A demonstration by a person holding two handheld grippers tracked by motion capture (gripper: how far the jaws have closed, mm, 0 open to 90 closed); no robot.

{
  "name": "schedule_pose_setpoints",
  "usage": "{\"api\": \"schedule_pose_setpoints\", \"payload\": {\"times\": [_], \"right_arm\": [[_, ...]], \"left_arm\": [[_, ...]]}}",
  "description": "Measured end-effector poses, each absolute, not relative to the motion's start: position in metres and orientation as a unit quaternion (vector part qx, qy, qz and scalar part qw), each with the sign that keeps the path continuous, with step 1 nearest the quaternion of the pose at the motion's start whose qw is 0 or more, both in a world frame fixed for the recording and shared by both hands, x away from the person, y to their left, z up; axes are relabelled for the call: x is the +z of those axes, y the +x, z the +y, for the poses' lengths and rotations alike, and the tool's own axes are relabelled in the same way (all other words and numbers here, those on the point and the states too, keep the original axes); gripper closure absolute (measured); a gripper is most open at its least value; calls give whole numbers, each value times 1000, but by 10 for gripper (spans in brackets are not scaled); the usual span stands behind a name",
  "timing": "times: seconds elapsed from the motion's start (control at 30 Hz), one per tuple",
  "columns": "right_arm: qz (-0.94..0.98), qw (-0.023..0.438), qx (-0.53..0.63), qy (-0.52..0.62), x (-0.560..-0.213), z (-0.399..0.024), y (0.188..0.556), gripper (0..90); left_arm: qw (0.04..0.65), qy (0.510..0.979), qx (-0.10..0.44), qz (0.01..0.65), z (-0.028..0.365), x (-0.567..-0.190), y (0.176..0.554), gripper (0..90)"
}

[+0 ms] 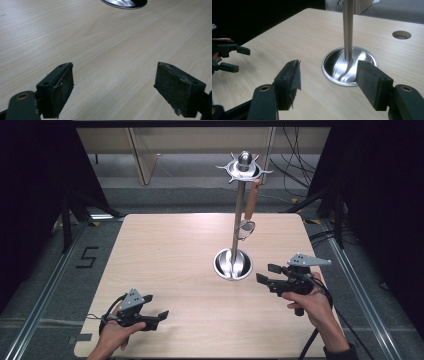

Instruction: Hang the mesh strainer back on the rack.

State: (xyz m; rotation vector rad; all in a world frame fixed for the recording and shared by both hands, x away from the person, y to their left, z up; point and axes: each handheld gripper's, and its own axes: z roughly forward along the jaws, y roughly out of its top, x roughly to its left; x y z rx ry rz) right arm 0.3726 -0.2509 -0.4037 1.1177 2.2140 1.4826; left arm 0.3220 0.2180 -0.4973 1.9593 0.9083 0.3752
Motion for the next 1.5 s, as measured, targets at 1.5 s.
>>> {"api": "schedule_pose_setpoints", "payload": {"times": [1.5], "right_arm": [[780, 93, 480, 391, -435, -245, 373, 315]], "left_arm": [[452, 798, 158, 366, 220, -499, 318, 148]]}}
